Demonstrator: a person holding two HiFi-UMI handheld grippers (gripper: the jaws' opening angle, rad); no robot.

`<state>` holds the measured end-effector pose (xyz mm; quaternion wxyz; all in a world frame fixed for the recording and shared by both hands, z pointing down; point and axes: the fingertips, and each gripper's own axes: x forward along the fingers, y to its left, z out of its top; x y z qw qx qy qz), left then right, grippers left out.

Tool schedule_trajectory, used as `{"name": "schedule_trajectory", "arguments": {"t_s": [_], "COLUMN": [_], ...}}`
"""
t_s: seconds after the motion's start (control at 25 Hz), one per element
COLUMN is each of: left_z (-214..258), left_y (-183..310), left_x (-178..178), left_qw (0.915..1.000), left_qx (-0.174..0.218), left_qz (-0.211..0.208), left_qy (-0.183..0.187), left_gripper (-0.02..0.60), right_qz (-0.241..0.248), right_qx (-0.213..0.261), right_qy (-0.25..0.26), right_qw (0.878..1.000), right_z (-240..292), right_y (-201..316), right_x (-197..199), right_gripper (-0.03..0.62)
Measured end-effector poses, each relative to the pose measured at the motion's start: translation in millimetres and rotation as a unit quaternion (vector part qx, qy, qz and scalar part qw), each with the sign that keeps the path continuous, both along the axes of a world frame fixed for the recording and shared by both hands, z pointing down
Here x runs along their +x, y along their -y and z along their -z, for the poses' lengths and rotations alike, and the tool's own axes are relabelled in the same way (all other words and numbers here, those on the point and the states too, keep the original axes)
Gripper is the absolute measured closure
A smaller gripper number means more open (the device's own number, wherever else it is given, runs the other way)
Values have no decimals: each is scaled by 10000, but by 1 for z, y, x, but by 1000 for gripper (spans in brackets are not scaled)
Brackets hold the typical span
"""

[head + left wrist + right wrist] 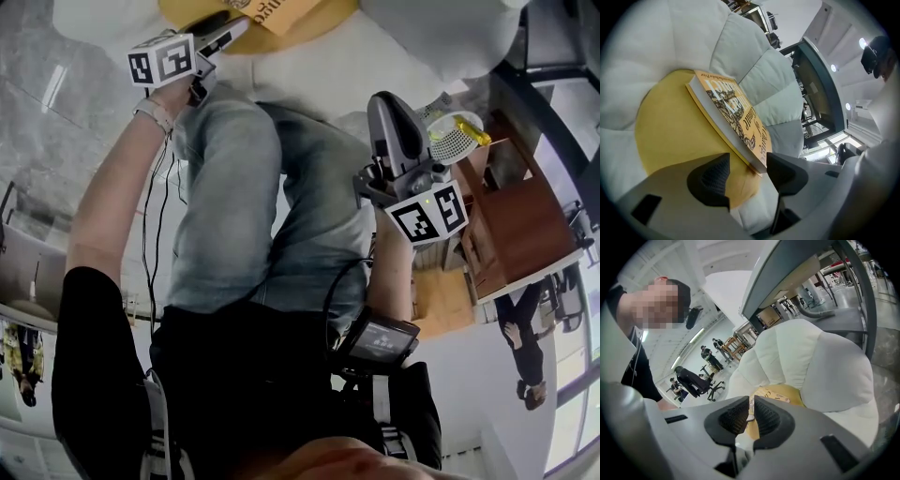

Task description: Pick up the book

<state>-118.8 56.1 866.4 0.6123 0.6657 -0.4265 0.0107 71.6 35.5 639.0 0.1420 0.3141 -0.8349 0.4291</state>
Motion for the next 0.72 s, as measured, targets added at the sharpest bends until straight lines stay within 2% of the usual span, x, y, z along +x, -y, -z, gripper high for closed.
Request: {"name": "schedule_trajectory", "arguments": {"t_s": [0.12, 0.44, 0.72], "left_z": [0, -53, -50], "left_y": [5, 18, 31], "left_x": [-2, 17, 19], "left_qw": [10000, 9997, 9992], "left_qx": [-15, -103, -113], "left_qz": [-10, -29, 68], "left_qy": [1, -227, -380], "left_gripper": [348, 348, 342], "right_qz": [-22, -121, -147], "right_qx": [70, 52, -31], "right_qy": [-10, -104, -69], "right_qw": [10000, 9999, 9999], "right_z": [2, -45, -50], "right_y": [7, 38, 45], "right_x": [0, 23, 23], "right_gripper": [546, 545, 545]}}
